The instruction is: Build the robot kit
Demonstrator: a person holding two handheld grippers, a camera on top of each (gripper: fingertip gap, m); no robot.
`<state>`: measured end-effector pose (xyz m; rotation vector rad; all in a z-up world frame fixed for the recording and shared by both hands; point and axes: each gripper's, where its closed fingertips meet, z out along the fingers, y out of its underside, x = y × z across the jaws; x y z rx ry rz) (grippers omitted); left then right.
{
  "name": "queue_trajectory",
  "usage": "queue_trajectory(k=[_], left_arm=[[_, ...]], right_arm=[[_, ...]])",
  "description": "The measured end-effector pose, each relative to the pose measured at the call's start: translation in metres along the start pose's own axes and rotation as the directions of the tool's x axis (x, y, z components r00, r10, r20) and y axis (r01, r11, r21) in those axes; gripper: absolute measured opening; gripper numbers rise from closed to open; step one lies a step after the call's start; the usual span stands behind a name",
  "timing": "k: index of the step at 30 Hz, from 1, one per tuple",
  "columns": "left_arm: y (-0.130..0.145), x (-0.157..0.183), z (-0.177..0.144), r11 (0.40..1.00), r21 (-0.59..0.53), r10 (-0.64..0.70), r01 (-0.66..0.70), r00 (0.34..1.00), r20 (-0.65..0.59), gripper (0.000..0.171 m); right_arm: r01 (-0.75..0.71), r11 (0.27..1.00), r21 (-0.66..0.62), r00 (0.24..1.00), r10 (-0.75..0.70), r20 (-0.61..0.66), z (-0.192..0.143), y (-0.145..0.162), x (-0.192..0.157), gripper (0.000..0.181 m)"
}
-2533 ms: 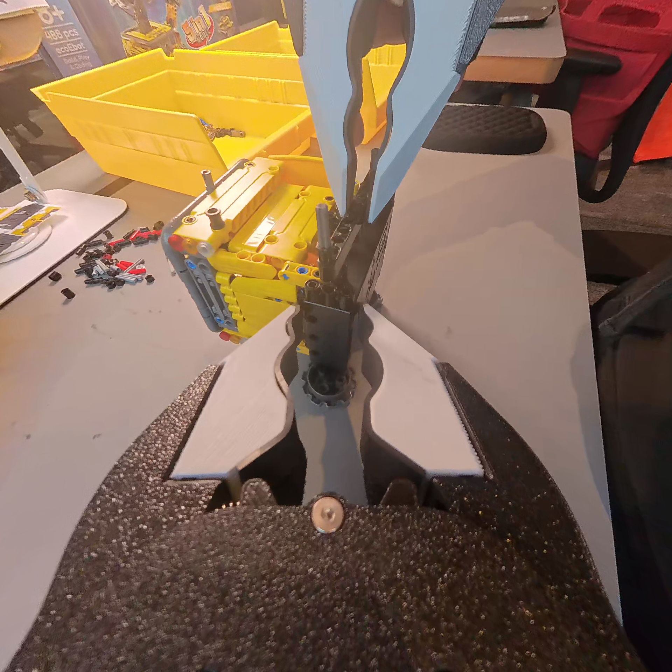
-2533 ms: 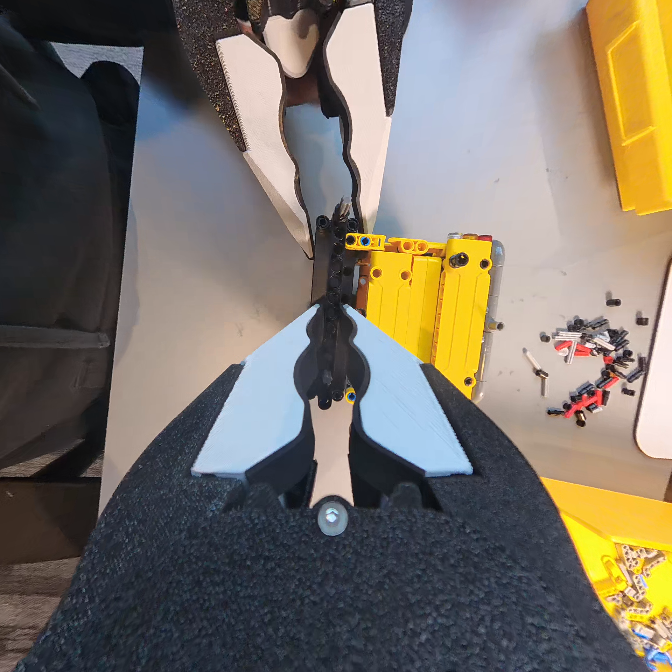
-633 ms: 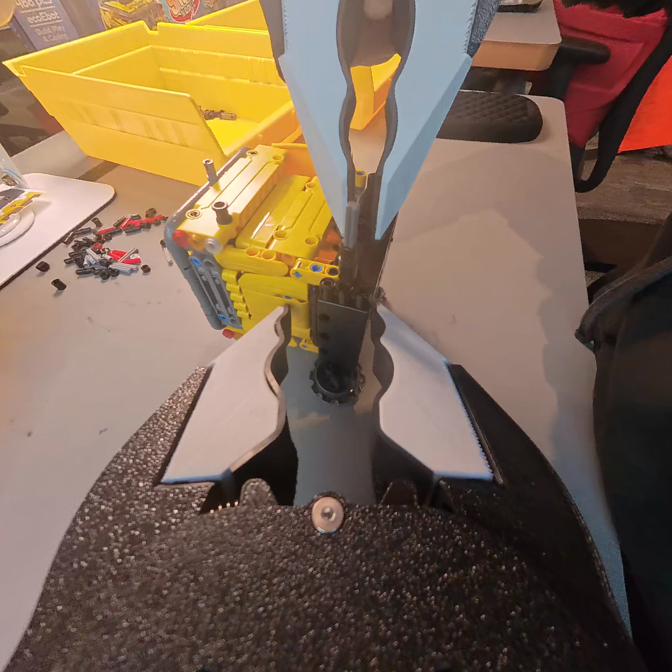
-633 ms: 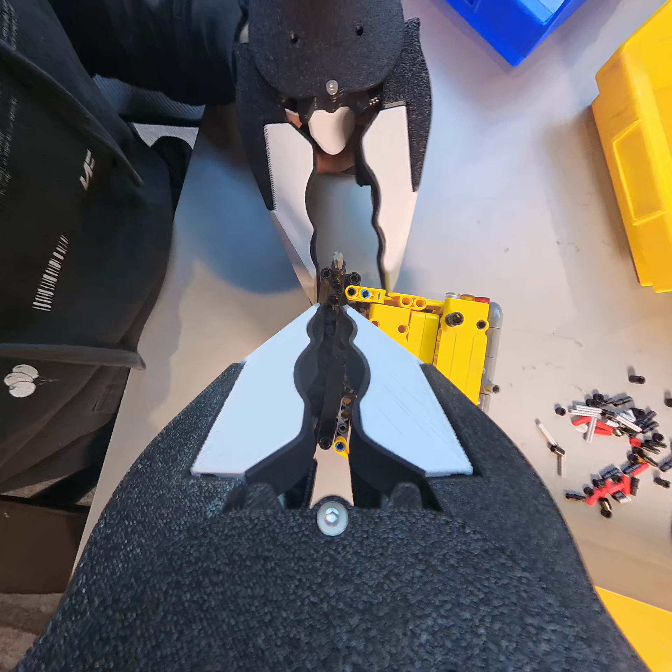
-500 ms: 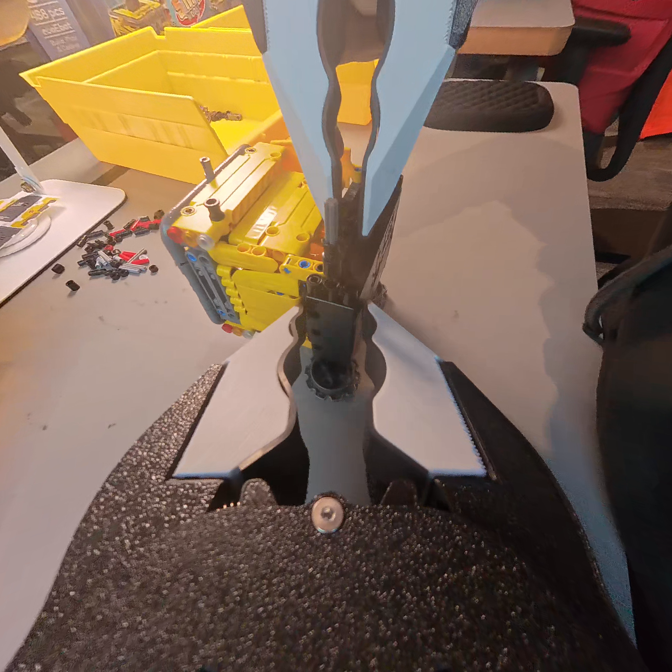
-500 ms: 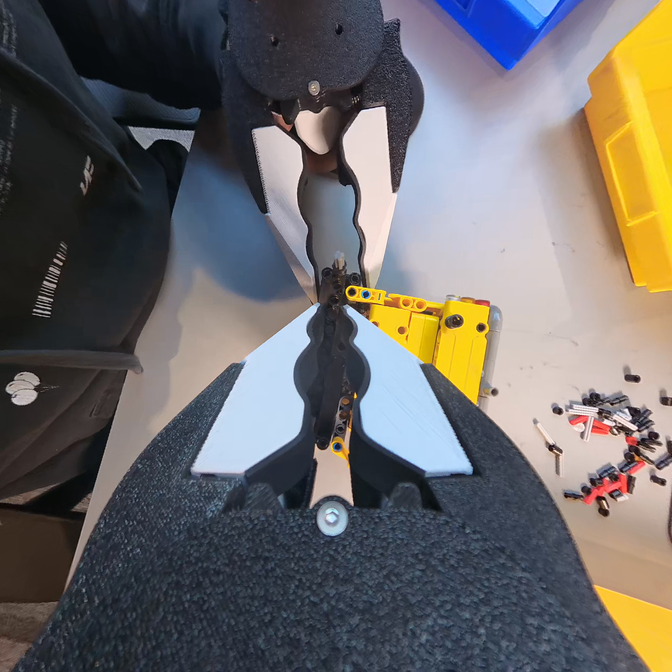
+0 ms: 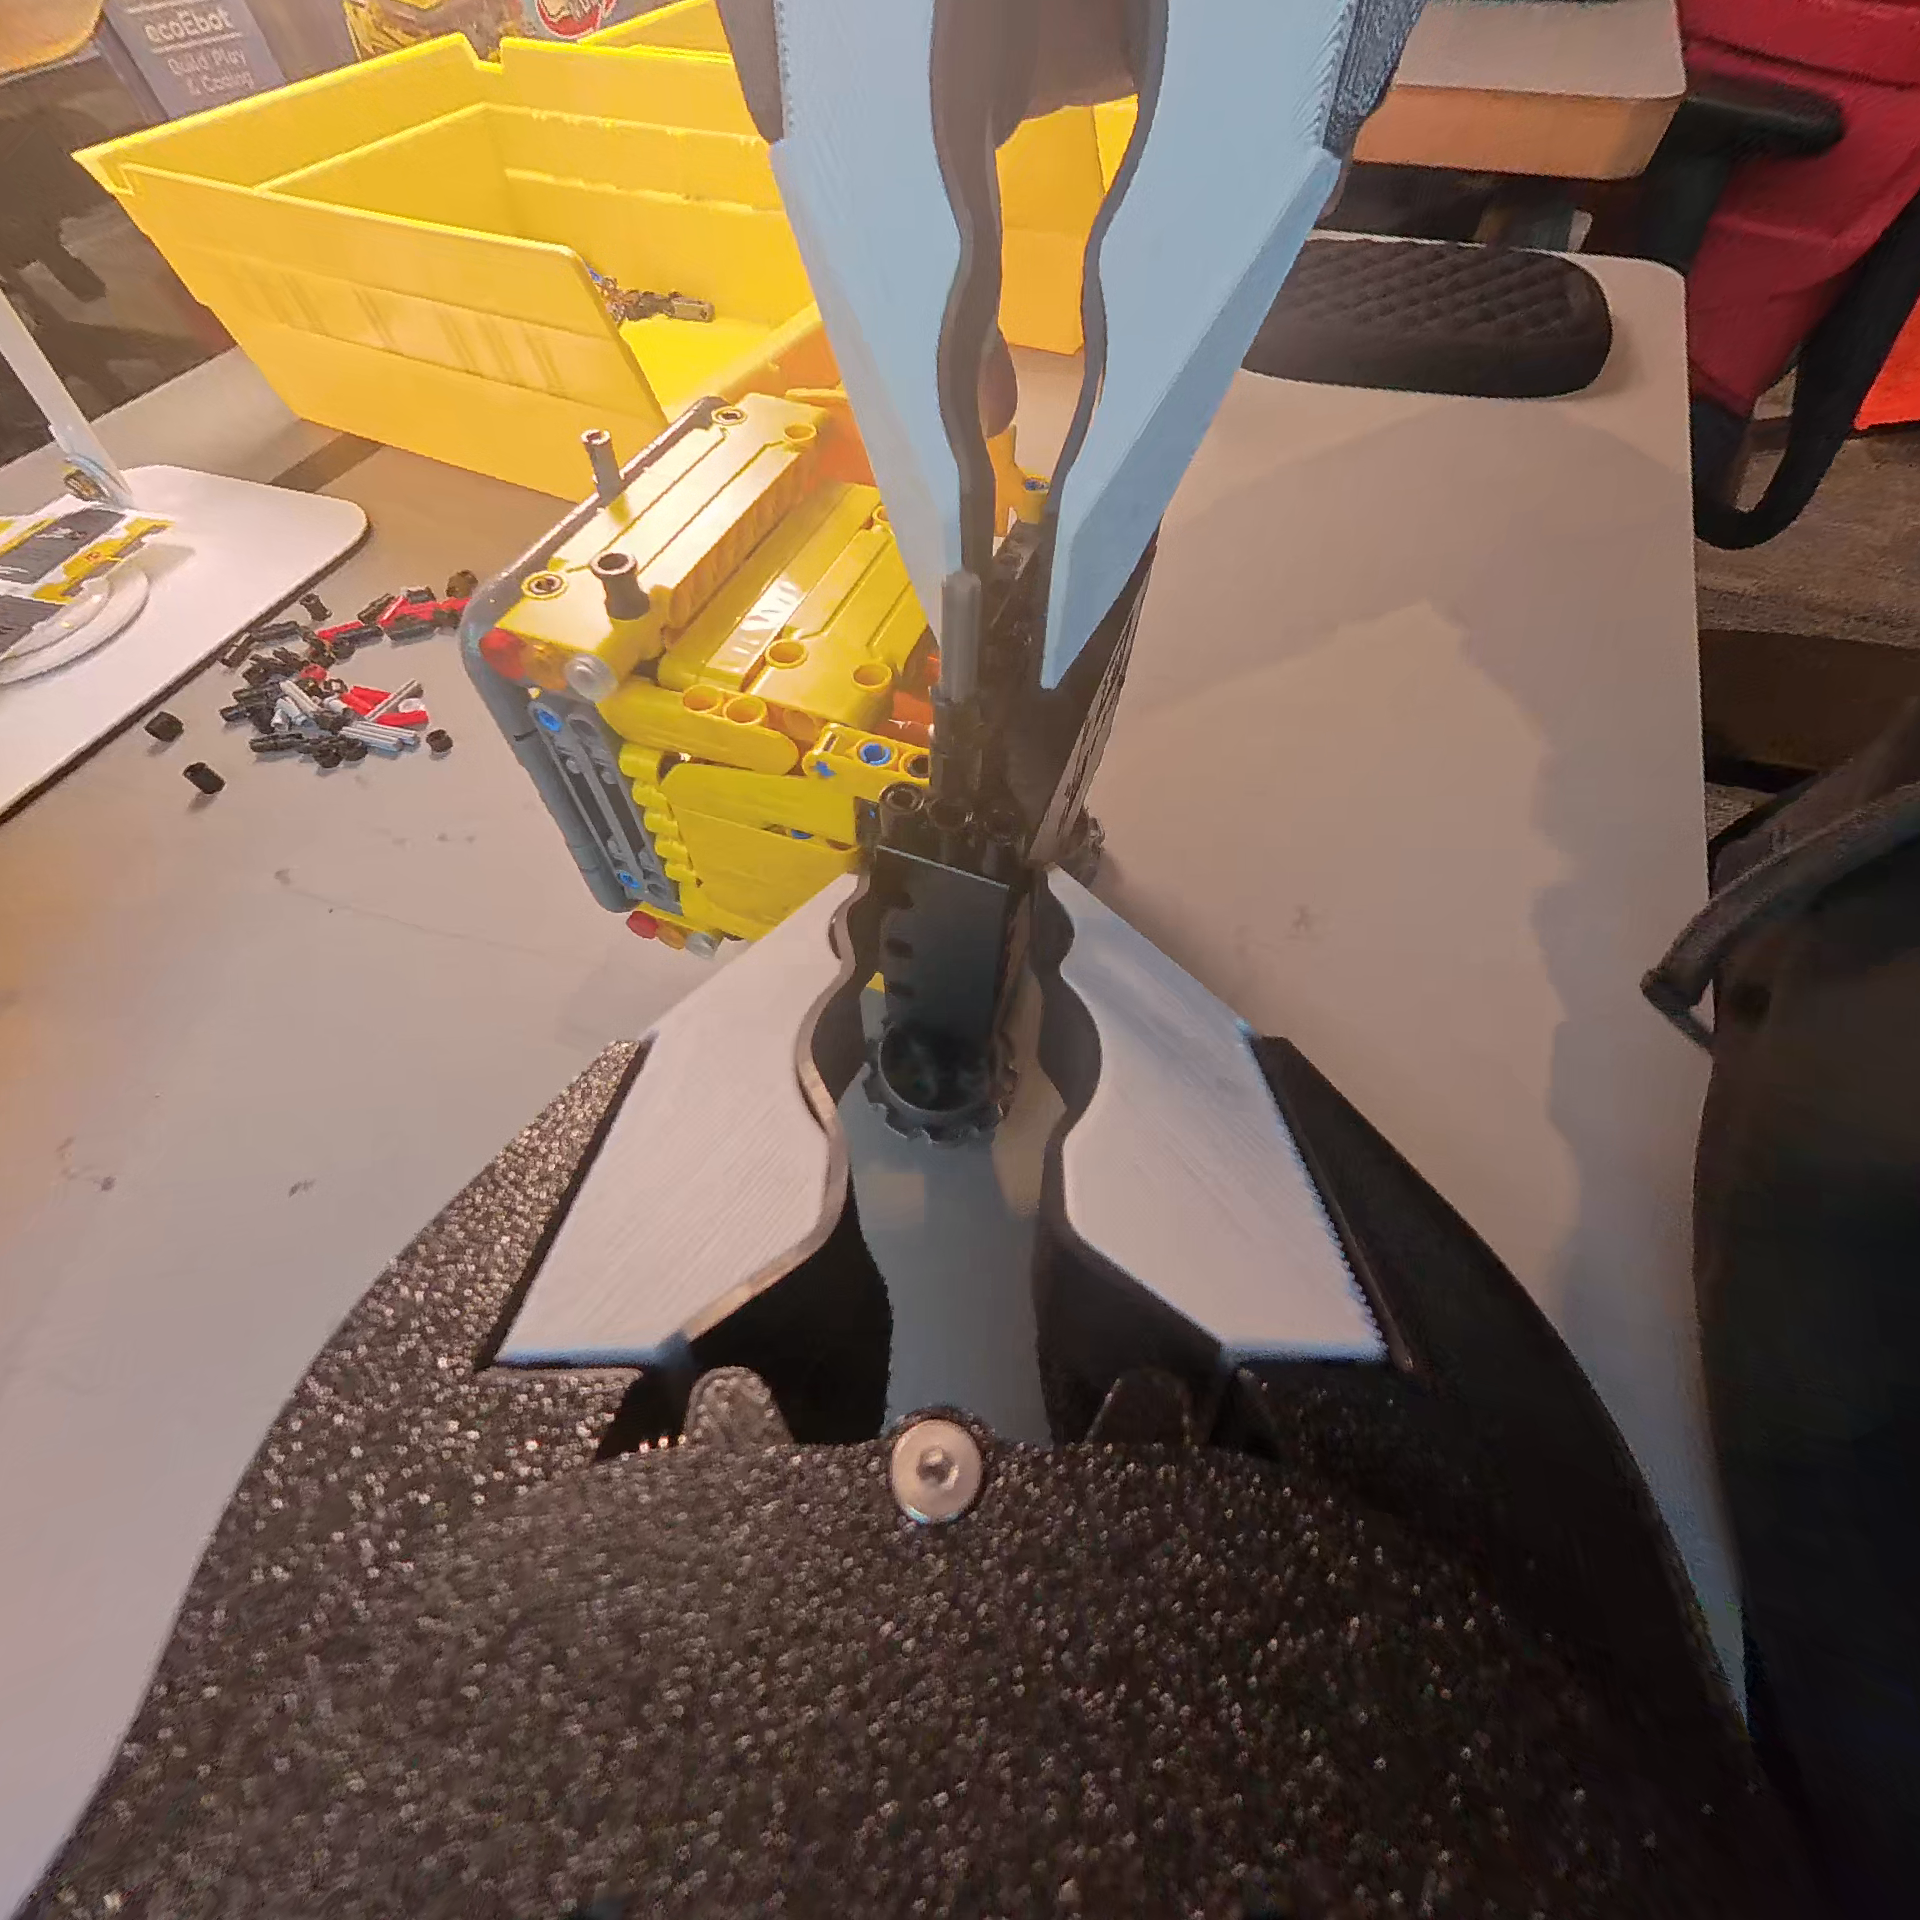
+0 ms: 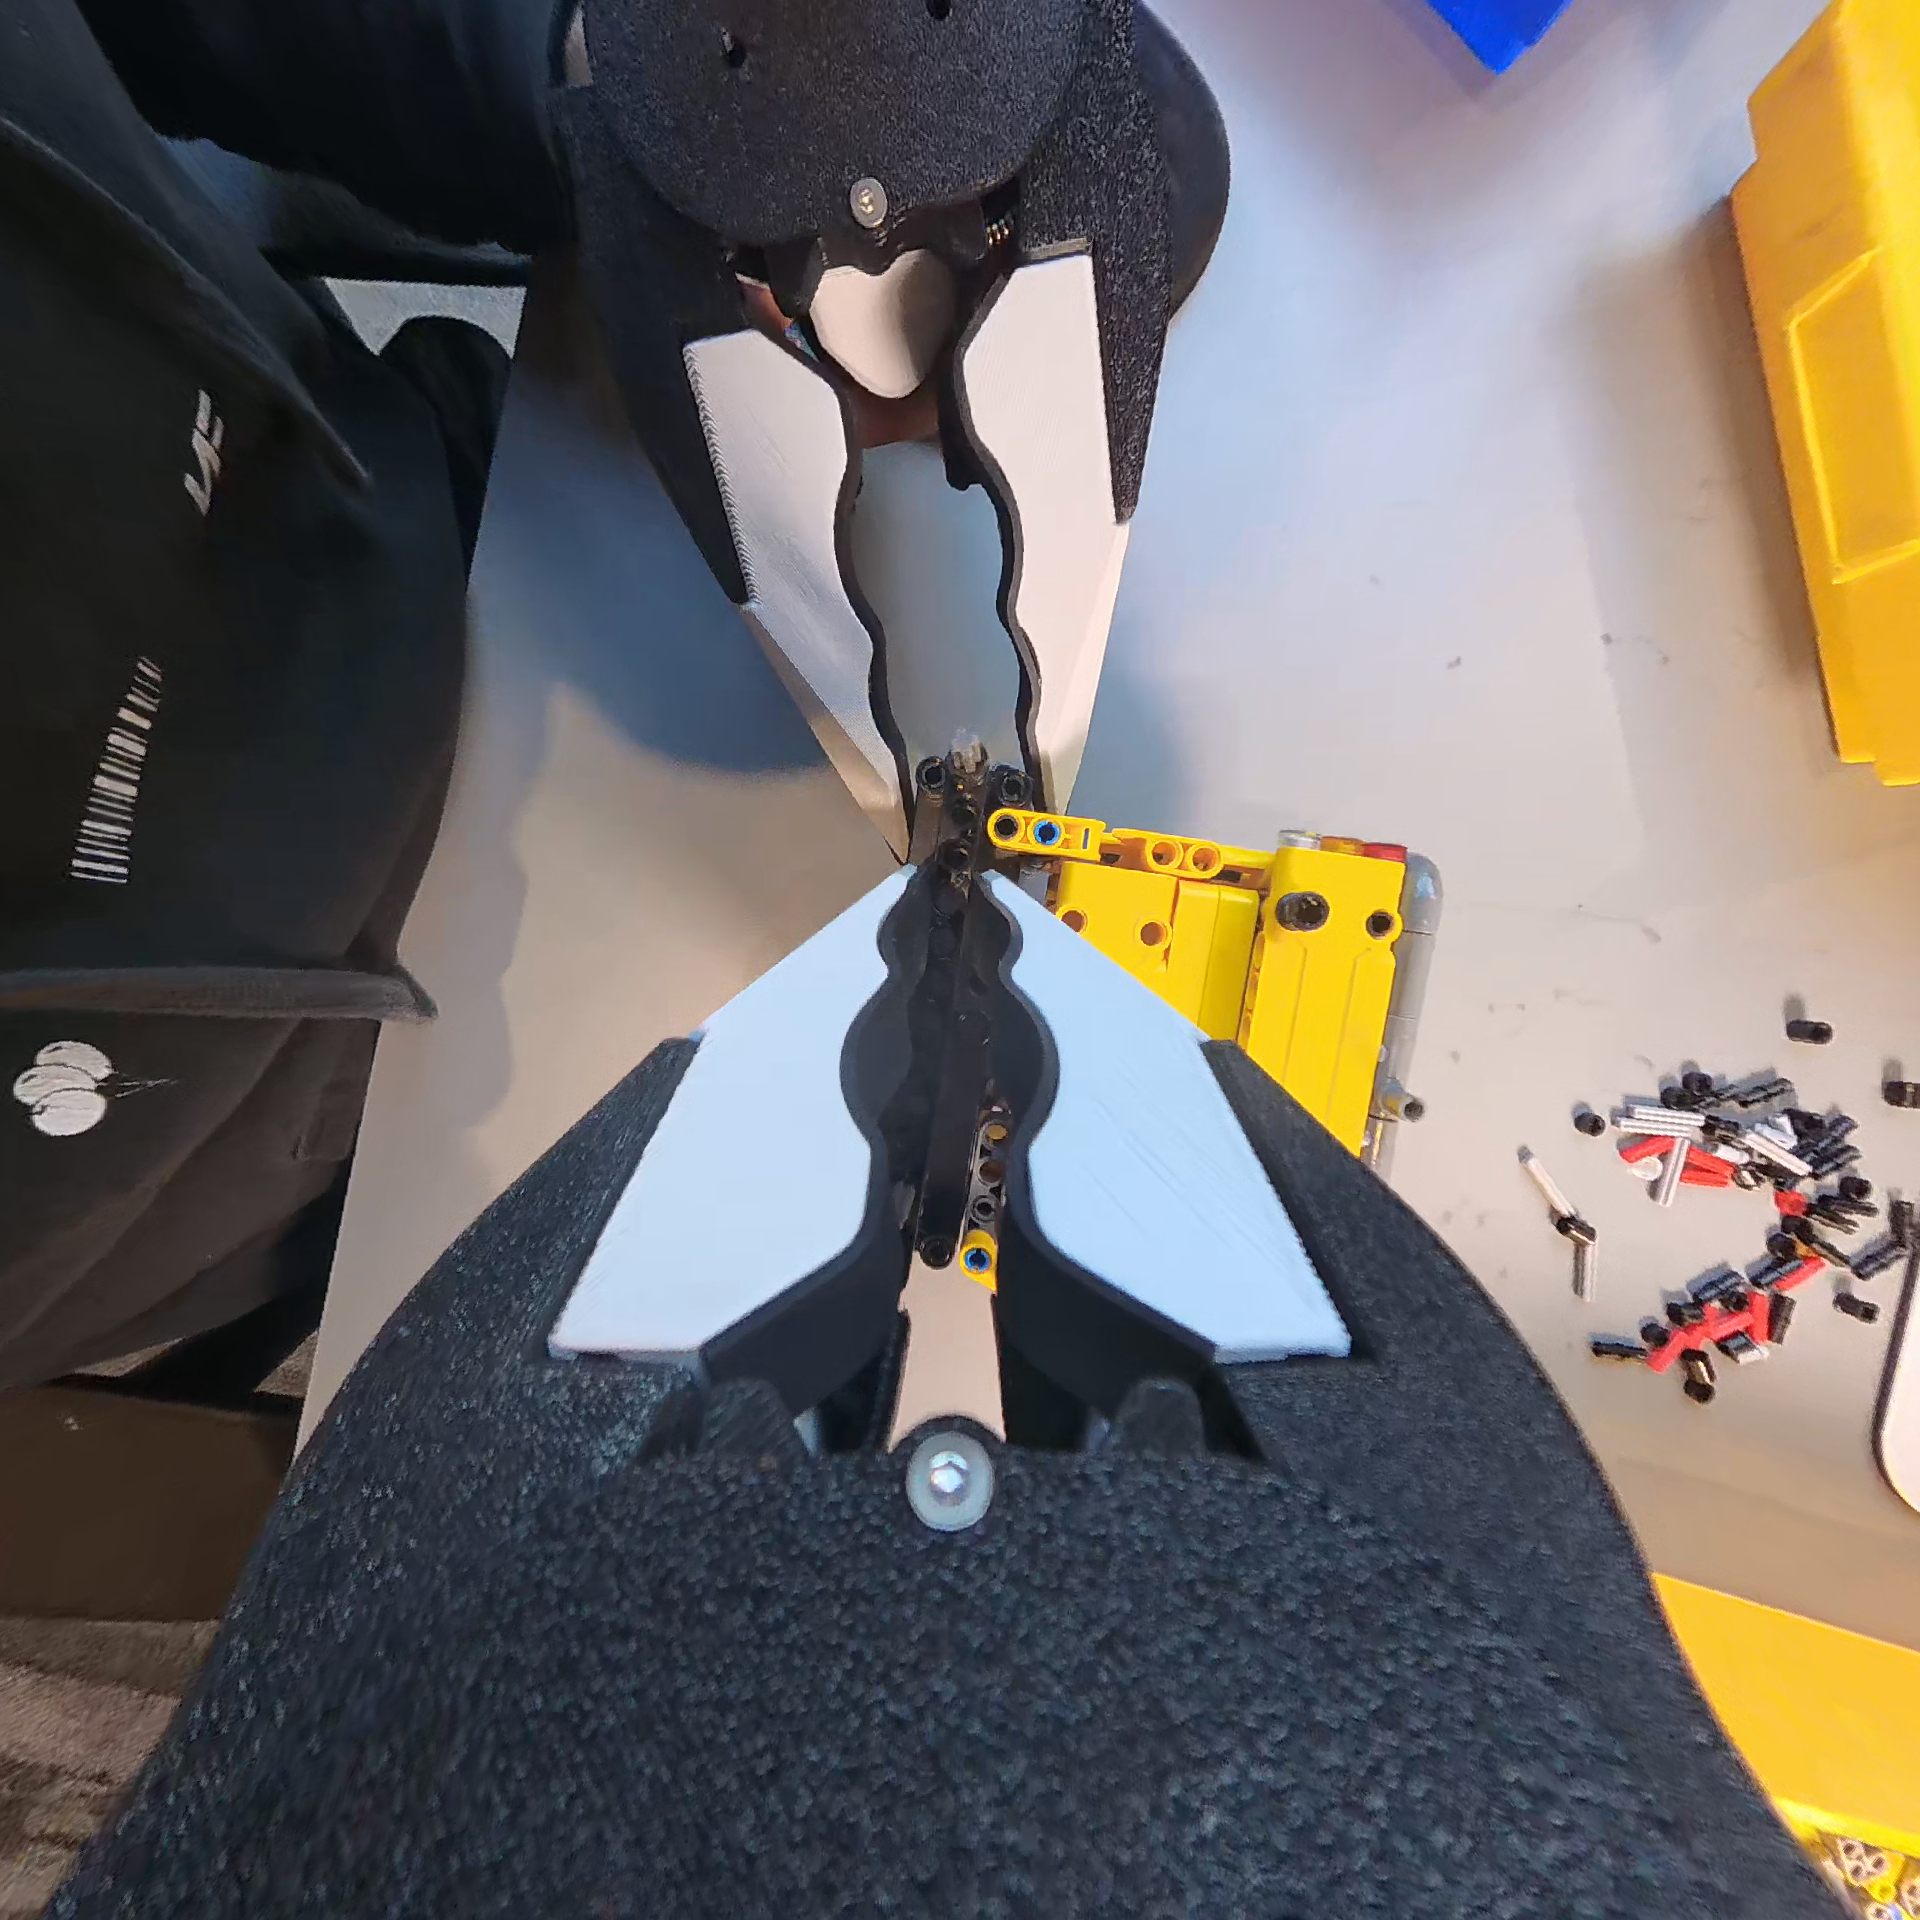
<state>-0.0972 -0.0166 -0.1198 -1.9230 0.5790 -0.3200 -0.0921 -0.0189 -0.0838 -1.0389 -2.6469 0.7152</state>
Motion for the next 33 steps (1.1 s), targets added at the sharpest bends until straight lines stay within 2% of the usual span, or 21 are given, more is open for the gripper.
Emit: queue_trajectory(k=[10,14,33], left_arm=[[0.0,-0.0003,0.0001,1.0,0.007,-0.024,0.024,1.0,0.005,0.026],[0.0,-0.0007,0.0001,0.999,0.028,-0.033,0.033,0.999,0.008,0.026],[-0.0001,-0.0016,0.0,0.998,0.039,-0.041,0.04,0.999,0.027,0.026]], right_arm=[[0.035,0.997,-0.073,0.998,-0.039,-0.057,-0.0001,0.0016,0.0004,0.006],[-0.019,0.999,-0.05,0.998,0.016,-0.057,-0.0001,0.0018,0.002,0.006],[-0.07,0.996,-0.059,0.997,0.068,-0.031,0.0008,0.0022,0.0029,0.006]])
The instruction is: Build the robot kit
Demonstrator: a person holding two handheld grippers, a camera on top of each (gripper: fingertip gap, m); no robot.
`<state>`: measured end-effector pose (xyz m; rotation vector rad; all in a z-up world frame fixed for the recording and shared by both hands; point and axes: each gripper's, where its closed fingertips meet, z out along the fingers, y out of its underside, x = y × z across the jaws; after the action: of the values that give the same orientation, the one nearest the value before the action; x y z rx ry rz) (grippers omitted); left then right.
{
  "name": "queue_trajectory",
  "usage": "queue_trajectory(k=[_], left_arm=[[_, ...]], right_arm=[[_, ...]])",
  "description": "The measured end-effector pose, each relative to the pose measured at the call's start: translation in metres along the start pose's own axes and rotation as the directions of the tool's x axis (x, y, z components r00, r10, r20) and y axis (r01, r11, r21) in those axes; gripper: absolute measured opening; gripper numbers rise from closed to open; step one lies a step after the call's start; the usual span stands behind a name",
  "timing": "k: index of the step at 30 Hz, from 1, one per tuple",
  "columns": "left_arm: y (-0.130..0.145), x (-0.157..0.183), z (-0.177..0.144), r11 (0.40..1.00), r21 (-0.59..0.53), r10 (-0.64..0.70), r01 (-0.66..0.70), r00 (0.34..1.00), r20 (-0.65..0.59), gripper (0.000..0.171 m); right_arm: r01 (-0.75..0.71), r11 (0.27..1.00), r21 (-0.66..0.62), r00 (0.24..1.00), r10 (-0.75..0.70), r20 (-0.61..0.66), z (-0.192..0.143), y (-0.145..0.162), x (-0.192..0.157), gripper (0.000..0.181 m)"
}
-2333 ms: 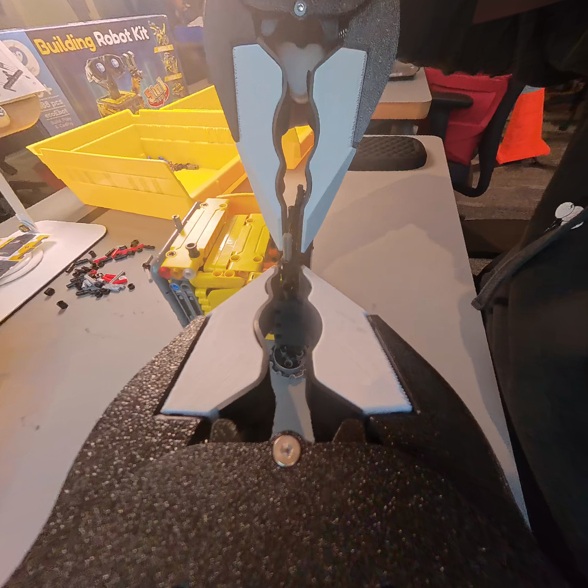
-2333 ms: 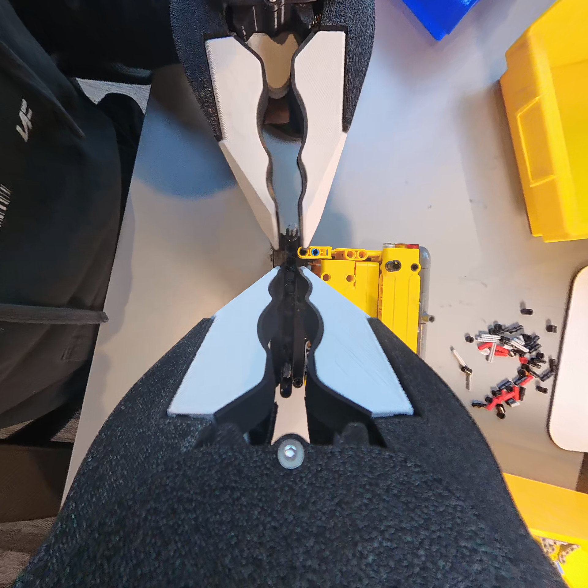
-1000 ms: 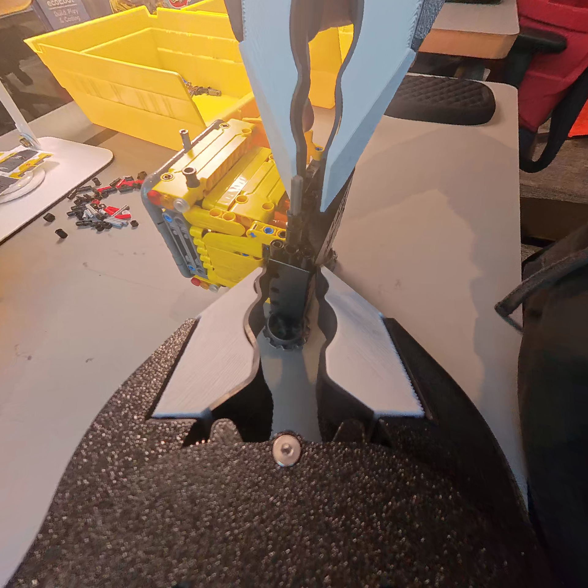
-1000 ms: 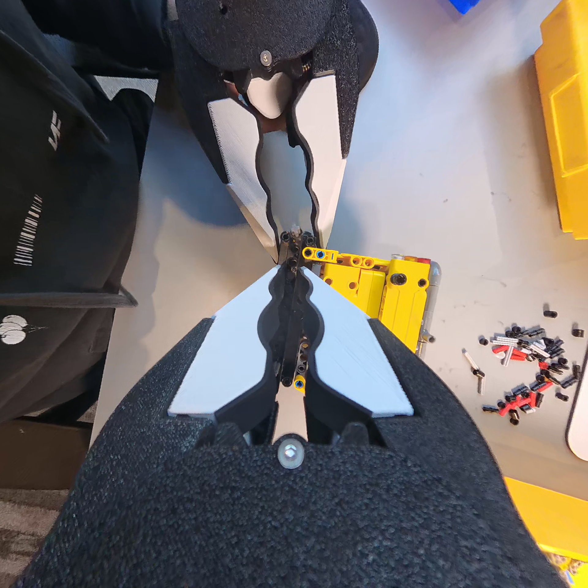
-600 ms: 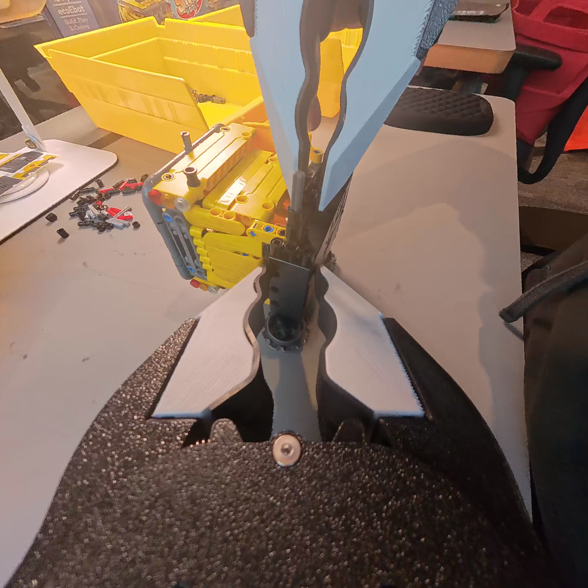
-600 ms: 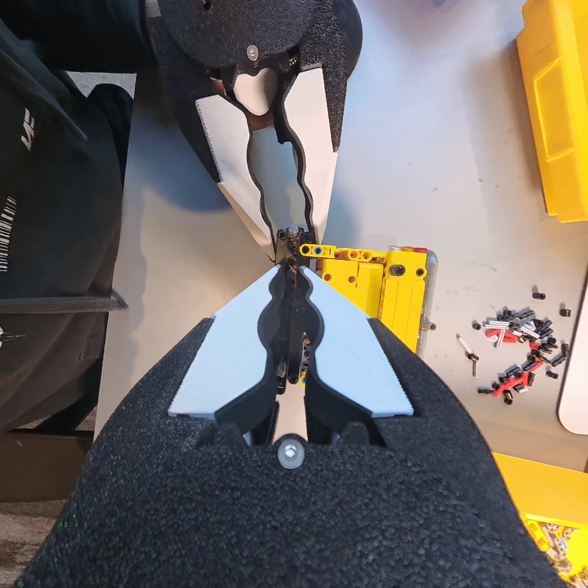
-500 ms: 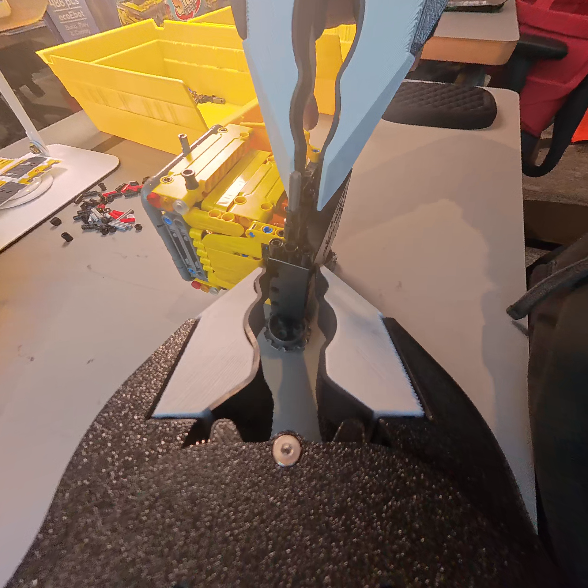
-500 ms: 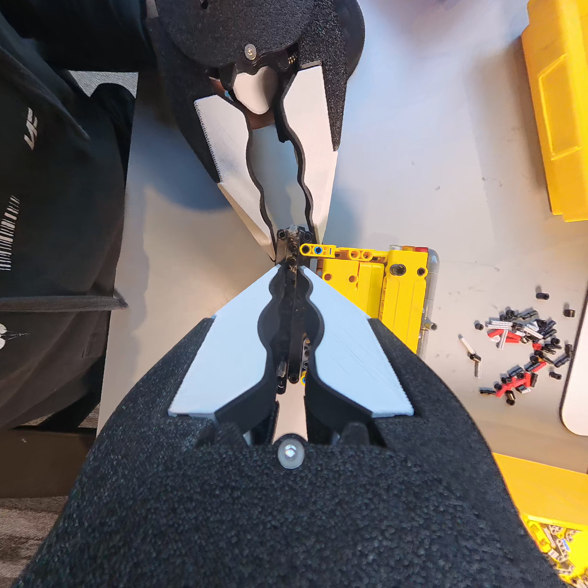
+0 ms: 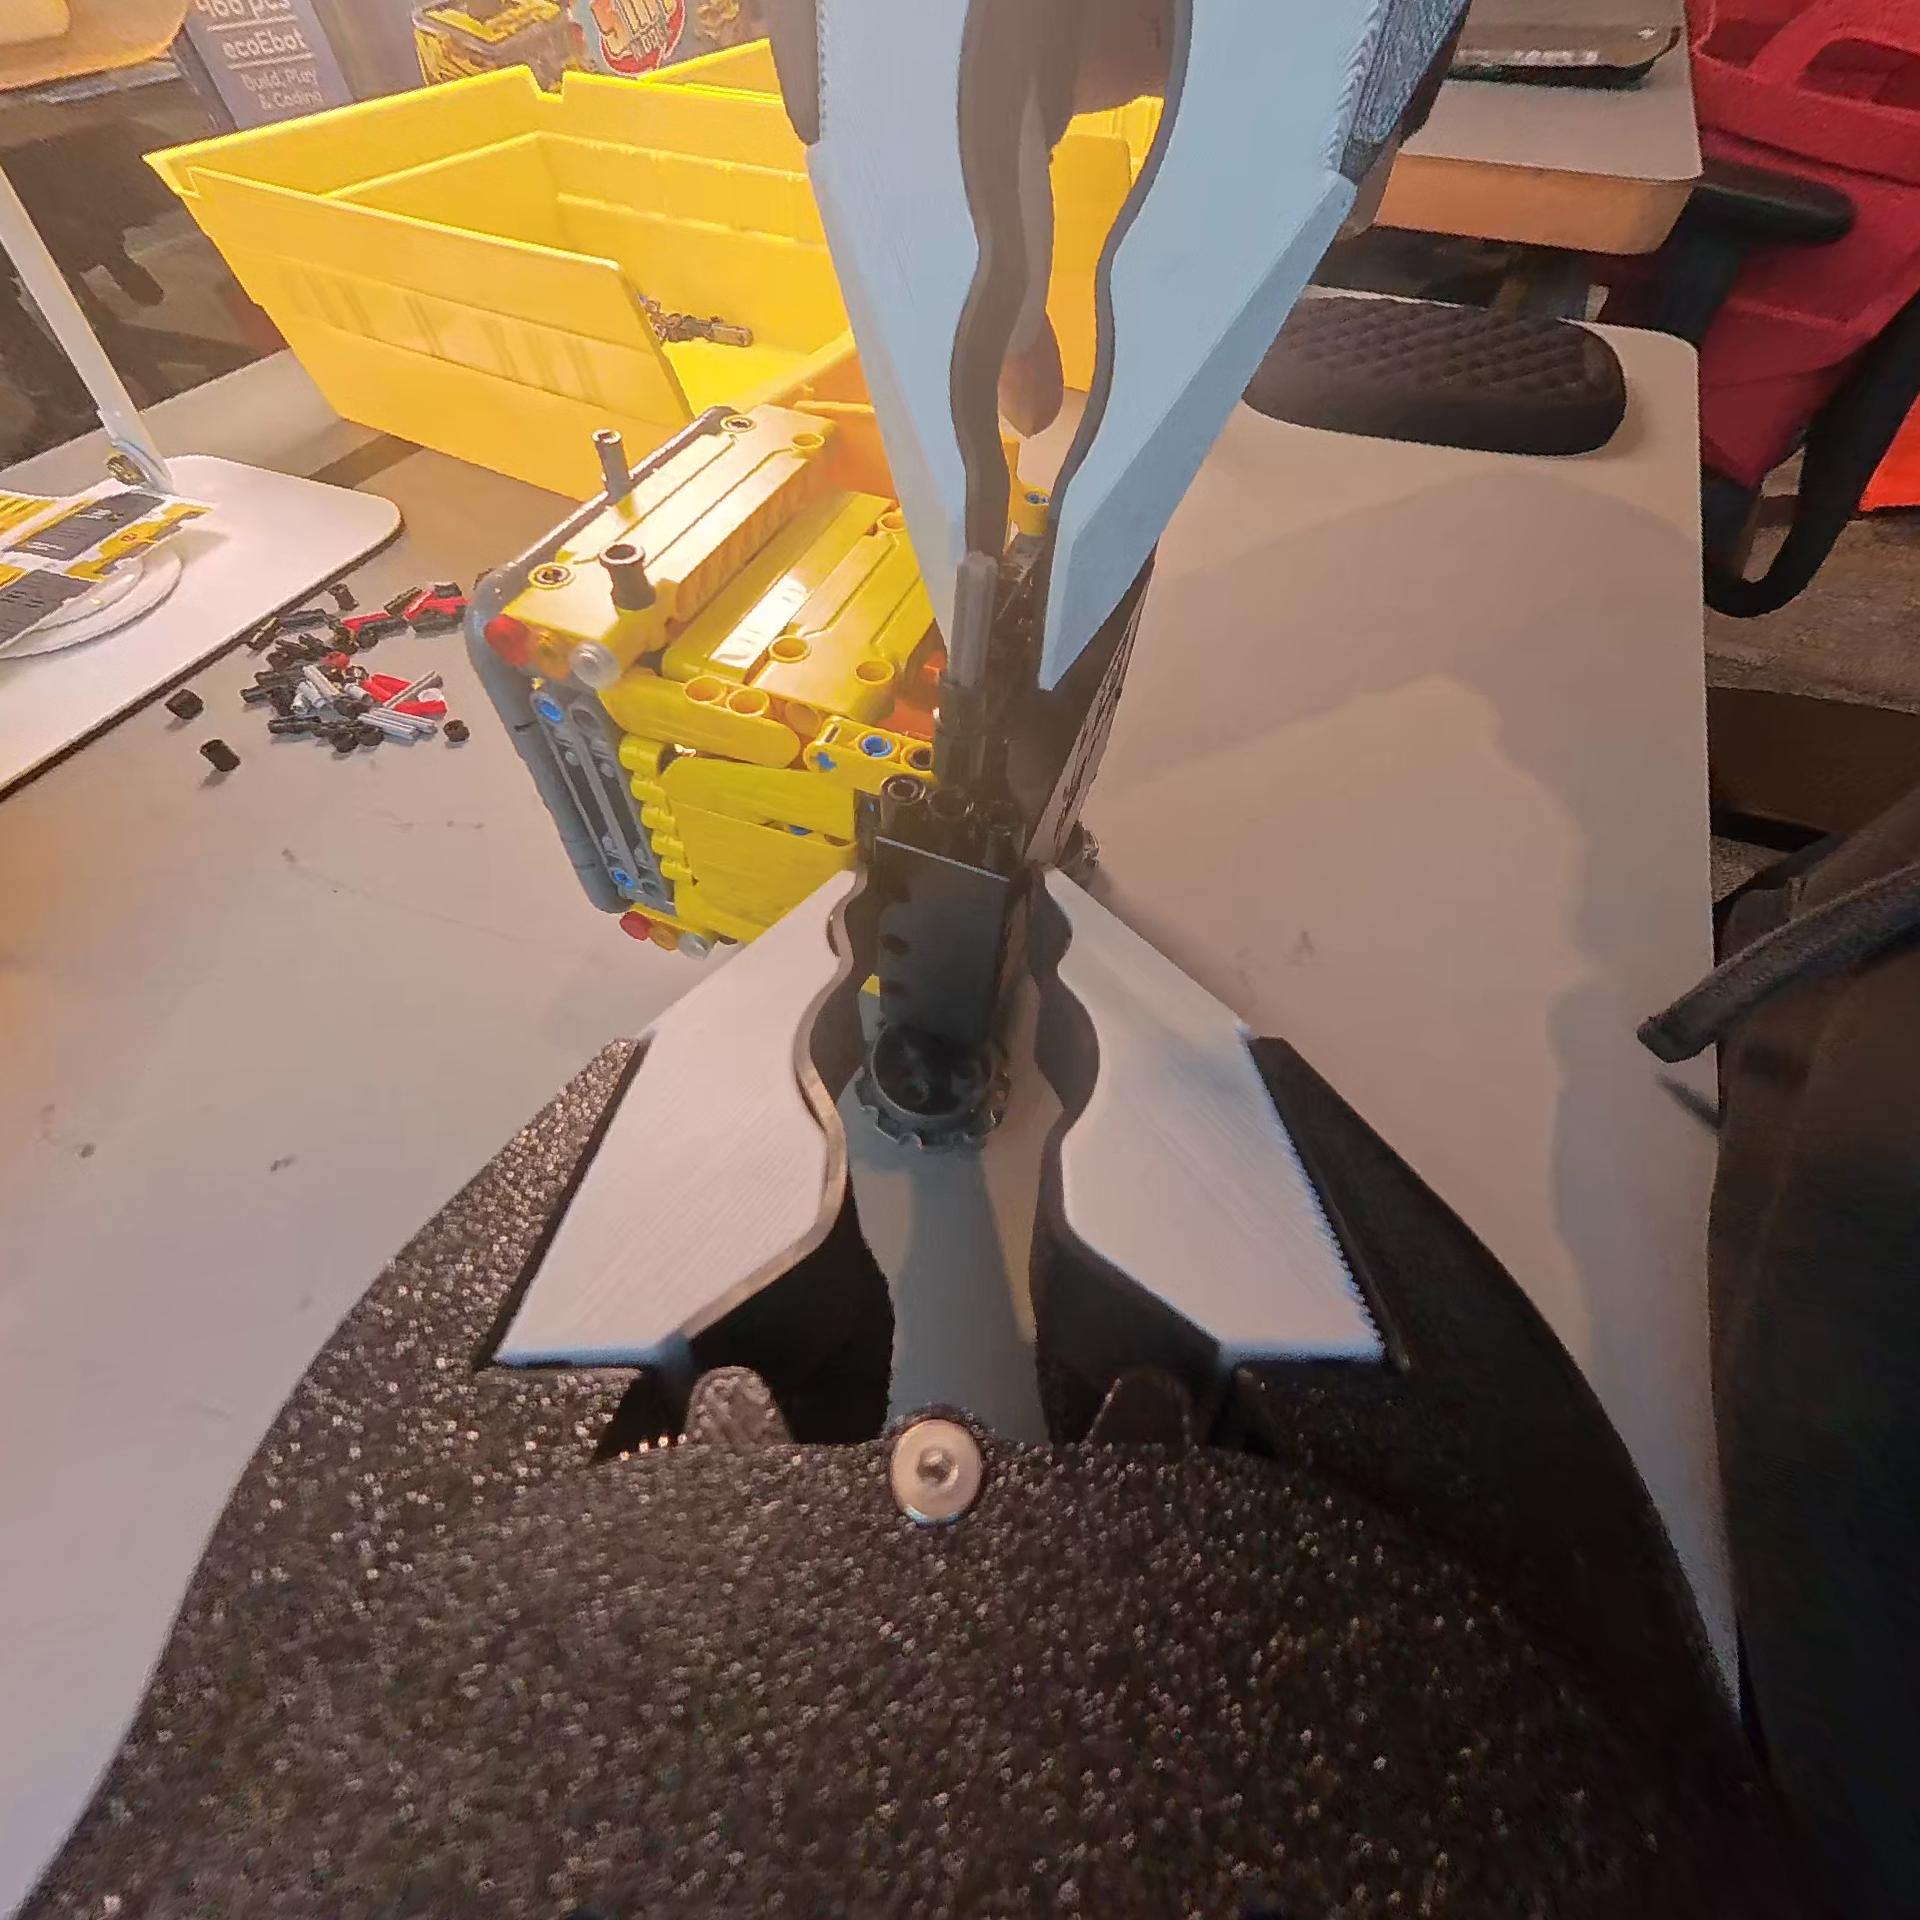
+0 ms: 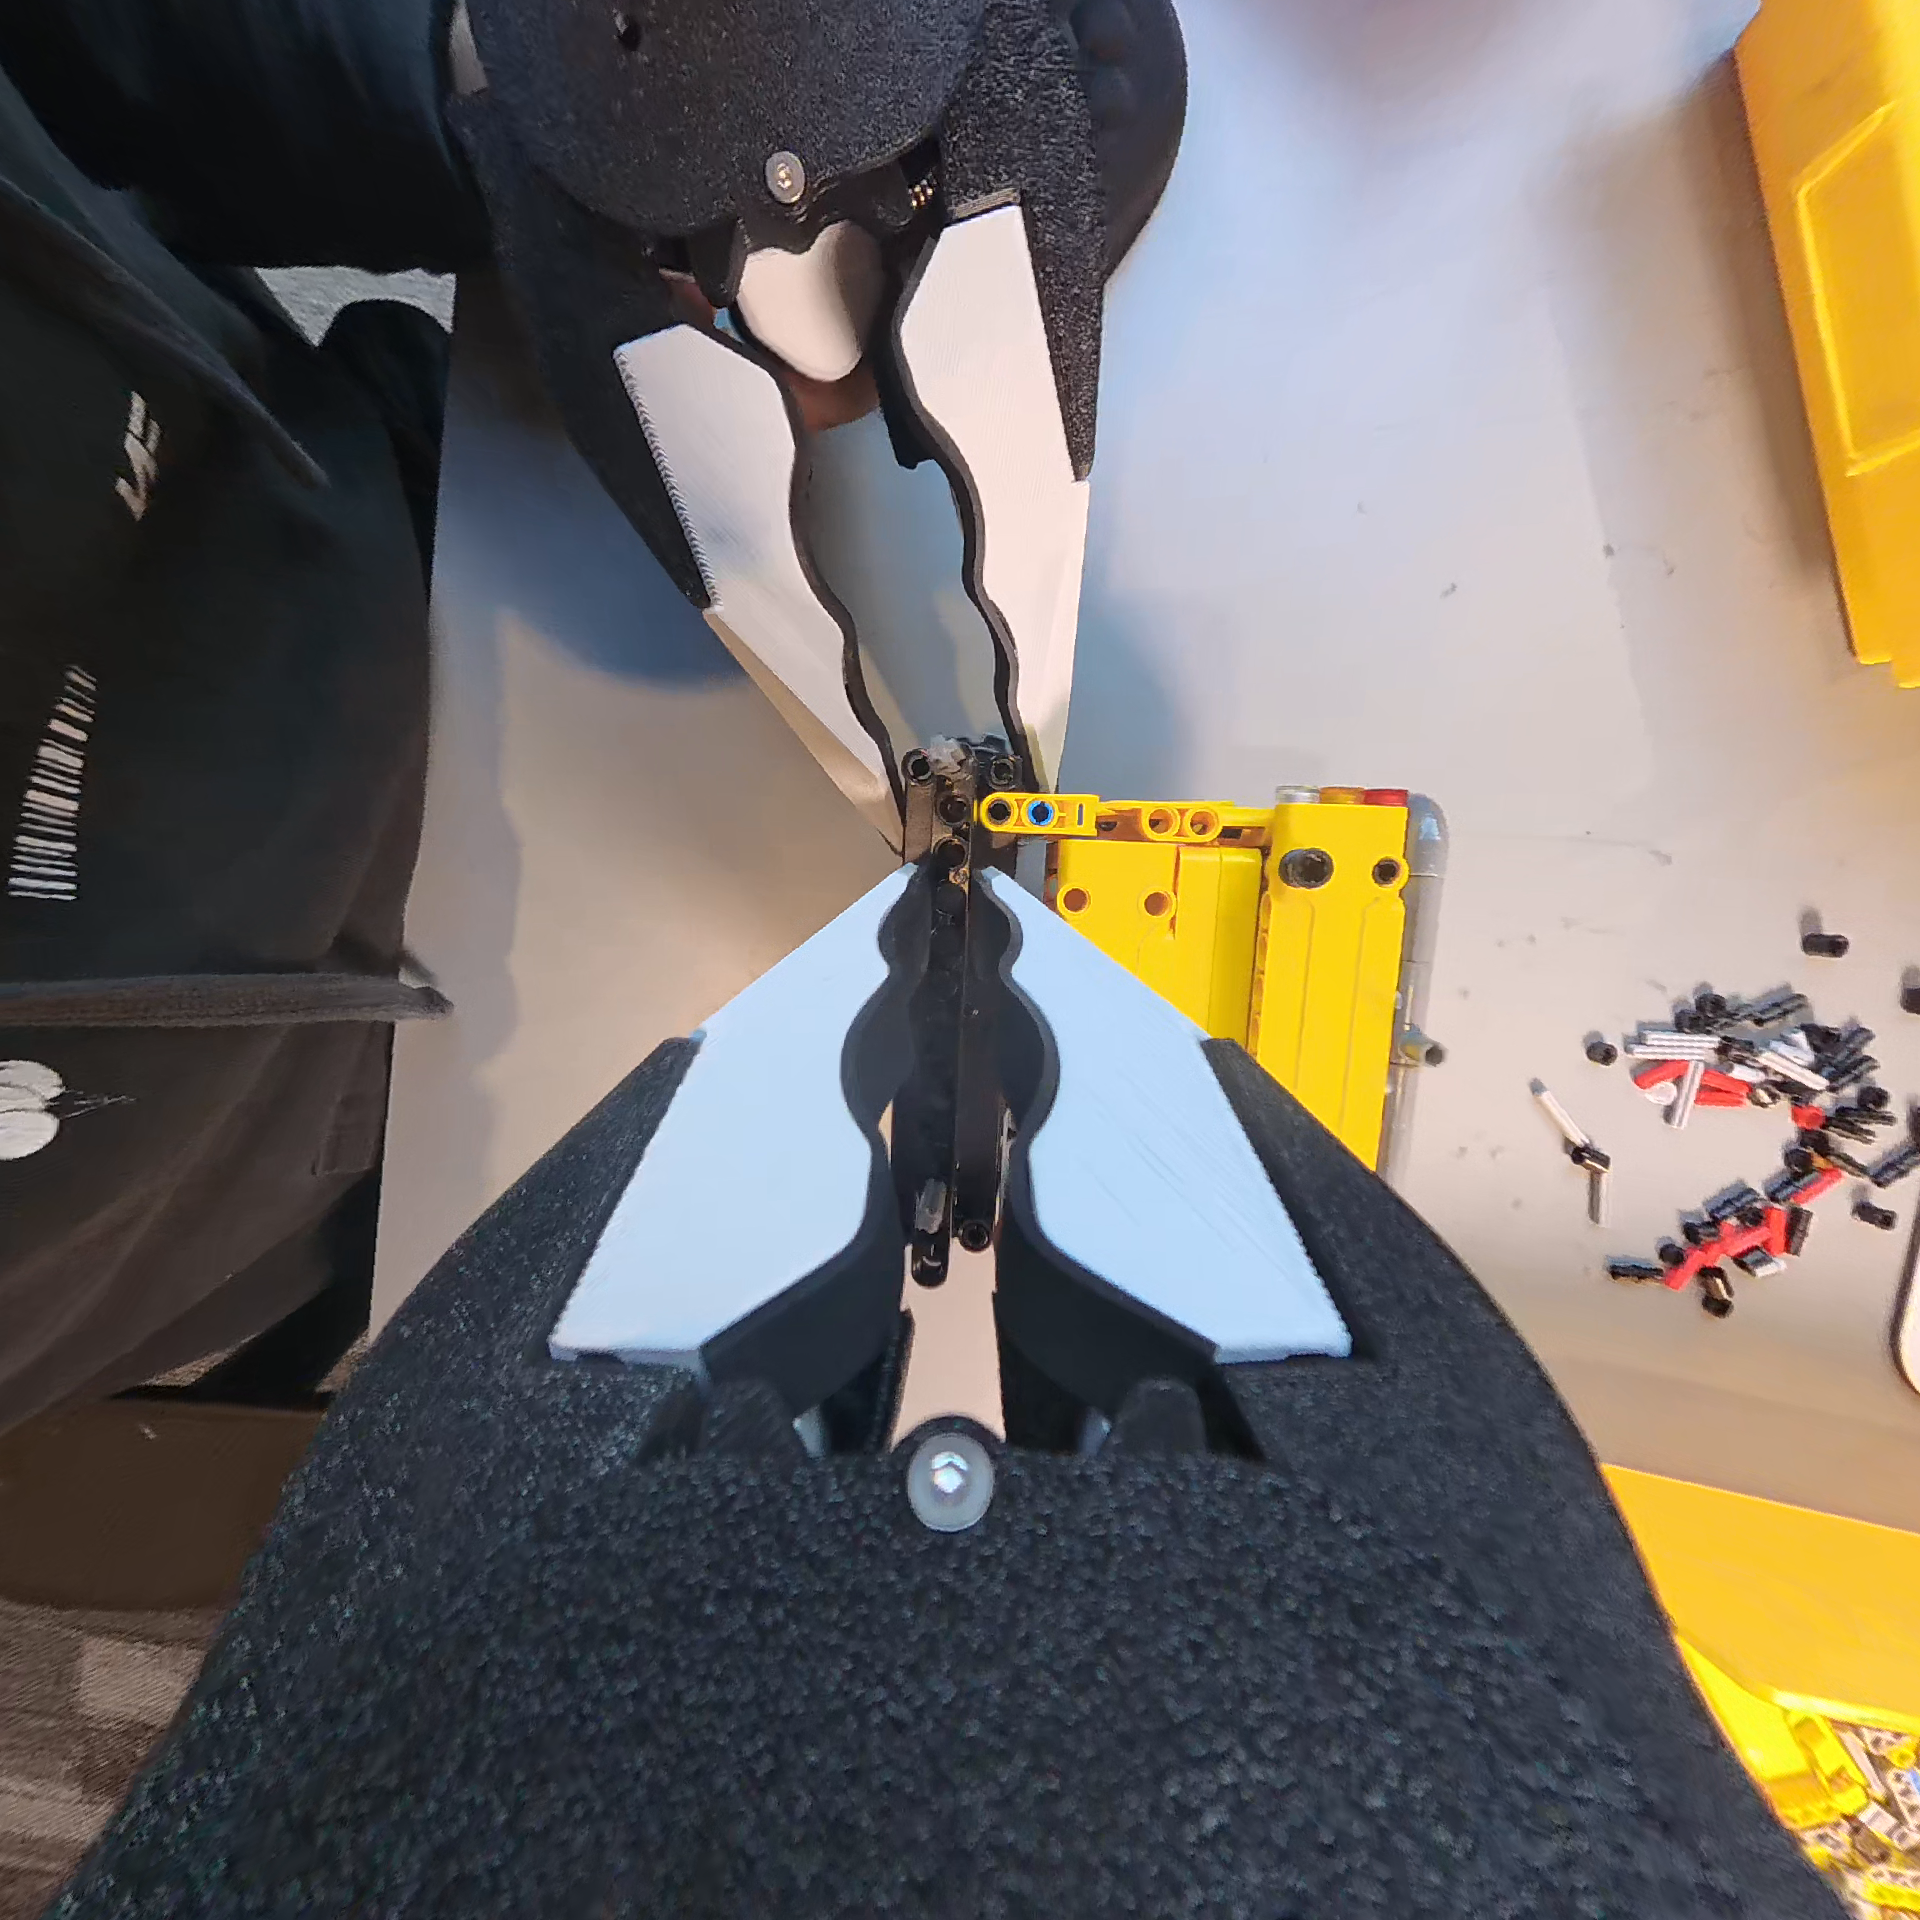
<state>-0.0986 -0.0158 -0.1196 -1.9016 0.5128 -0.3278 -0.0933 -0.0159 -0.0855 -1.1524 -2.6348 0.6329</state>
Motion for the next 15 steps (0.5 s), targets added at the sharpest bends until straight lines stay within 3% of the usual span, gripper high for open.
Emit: queue_trajectory(k=[15], left_arm=[[-0.0009,-0.0005,0.0006,1.0,0.019,0.002,-0.002,1.0,0.019,0.025]], right_arm=[[0.014,0.999,-0.029,1.0,-0.014,-0.01,0.0007,0.0005,0.0011,0.006]])
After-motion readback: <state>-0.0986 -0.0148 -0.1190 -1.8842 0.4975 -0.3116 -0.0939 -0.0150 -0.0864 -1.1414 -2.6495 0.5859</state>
